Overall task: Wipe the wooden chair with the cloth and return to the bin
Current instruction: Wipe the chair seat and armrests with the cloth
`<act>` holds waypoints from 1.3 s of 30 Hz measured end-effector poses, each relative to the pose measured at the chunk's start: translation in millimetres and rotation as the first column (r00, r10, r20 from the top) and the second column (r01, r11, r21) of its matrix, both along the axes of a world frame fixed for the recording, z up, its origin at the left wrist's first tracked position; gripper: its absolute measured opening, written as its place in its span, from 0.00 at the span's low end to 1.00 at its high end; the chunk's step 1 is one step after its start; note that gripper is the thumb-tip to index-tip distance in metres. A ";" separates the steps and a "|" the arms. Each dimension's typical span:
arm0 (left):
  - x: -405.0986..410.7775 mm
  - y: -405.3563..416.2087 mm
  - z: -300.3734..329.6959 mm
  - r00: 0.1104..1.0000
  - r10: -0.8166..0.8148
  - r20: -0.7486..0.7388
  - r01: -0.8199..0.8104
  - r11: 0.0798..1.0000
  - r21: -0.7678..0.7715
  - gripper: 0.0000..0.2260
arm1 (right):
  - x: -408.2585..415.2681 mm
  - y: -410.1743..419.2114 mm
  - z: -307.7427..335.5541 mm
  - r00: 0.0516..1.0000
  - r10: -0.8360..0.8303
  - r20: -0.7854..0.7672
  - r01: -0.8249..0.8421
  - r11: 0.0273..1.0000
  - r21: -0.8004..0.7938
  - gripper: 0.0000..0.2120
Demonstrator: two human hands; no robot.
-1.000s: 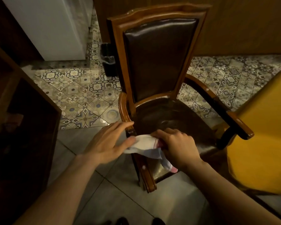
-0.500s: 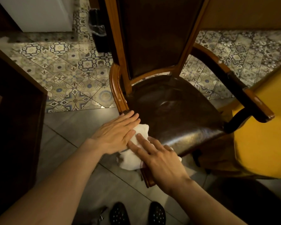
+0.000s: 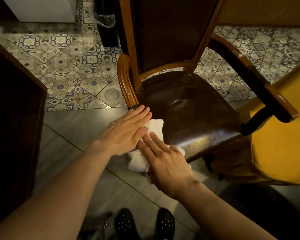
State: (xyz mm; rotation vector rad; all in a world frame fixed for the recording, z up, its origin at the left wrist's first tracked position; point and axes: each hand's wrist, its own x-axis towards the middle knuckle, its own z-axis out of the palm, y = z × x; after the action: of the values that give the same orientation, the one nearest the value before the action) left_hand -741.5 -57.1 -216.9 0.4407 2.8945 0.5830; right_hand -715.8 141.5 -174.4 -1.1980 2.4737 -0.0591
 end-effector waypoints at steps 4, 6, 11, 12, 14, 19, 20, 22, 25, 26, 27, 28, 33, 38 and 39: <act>-0.4 1.7 -2.3 1.000 0.008 0.002 -0.008 1.000 -0.011 0.26 | 8.3 10.2 1.6 0.999 -0.015 0.035 0.015 1.000 0.017 0.37; 0.1 2.2 -2.8 1.000 0.007 0.003 -0.007 1.000 -0.021 0.27 | 13.1 13.8 2.7 0.999 -0.007 0.044 0.006 0.999 0.043 0.37; 0.4 5.1 -1.3 1.000 0.017 0.021 -0.016 0.999 -0.038 0.31 | 24.9 21.3 6.3 0.998 0.004 0.069 -0.010 0.997 0.081 0.35; 0.5 6.2 -1.3 0.999 0.023 0.025 -0.022 0.999 -0.042 0.31 | 27.5 23.3 6.8 0.997 0.003 0.076 -0.010 0.996 0.085 0.35; 1.3 8.2 -1.4 0.999 0.036 0.030 -0.034 0.998 -0.050 0.32 | 32.2 26.5 7.0 0.997 0.007 0.078 -0.015 0.995 0.100 0.36; 2.2 14.5 -0.9 0.998 0.058 0.036 -0.055 0.996 -0.069 0.31 | 40.9 34.3 7.7 0.996 0.028 0.082 -0.038 0.992 0.117 0.35; 1.5 15.0 -0.5 0.997 0.065 0.043 -0.062 0.996 -0.071 0.31 | 43.6 36.7 8.1 0.995 0.034 0.090 -0.044 0.992 0.121 0.34; 0.8 15.9 0.3 0.996 0.075 0.055 -0.071 0.995 -0.073 0.31 | 48.6 41.9 8.6 0.993 0.045 0.109 -0.059 0.989 0.135 0.34; 2.3 18.3 1.1 0.994 0.090 0.065 -0.085 0.994 -0.066 0.30 | 52.2 47.1 11.7 0.992 0.049 0.117 -0.065 0.988 0.140 0.33; 2.4 18.9 1.4 0.993 0.093 0.070 -0.089 0.994 -0.065 0.29 | 53.1 48.1 13.7 0.991 0.049 0.122 -0.066 0.988 0.139 0.32; 1.9 19.3 1.7 0.992 0.096 0.076 -0.091 0.994 -0.067 0.29 | 53.7 48.9 16.2 0.990 0.048 0.130 -0.066 0.988 0.139 0.31; 1.2 19.5 1.9 0.992 0.099 0.083 -0.093 0.993 -0.069 0.28 | 53.9 49.7 18.8 0.990 0.048 0.134 -0.066 0.988 0.137 0.30; -0.6 18.5 3.9 0.989 0.102 0.108 -0.094 0.993 -0.075 0.27 | 51.7 62.6 30.9 0.990 0.027 0.138 -0.037 0.997 0.067 0.23; -1.0 17.6 3.1 0.989 0.099 0.106 -0.091 0.993 -0.076 0.26 | 23.7 84.2 54.8 0.992 -0.129 0.018 0.129 0.991 -0.021 0.25; -0.7 17.7 2.3 0.989 0.102 0.105 -0.093 0.992 -0.083 0.26 | 12.9 85.0 61.1 0.985 -0.171 -0.027 0.170 0.985 -0.042 0.26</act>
State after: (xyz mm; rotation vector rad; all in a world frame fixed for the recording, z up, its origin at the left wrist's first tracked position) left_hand -742.1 -39.4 -214.6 0.2497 2.8349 0.4891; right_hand -702.9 226.5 -113.3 -1.0065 2.6078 -0.1377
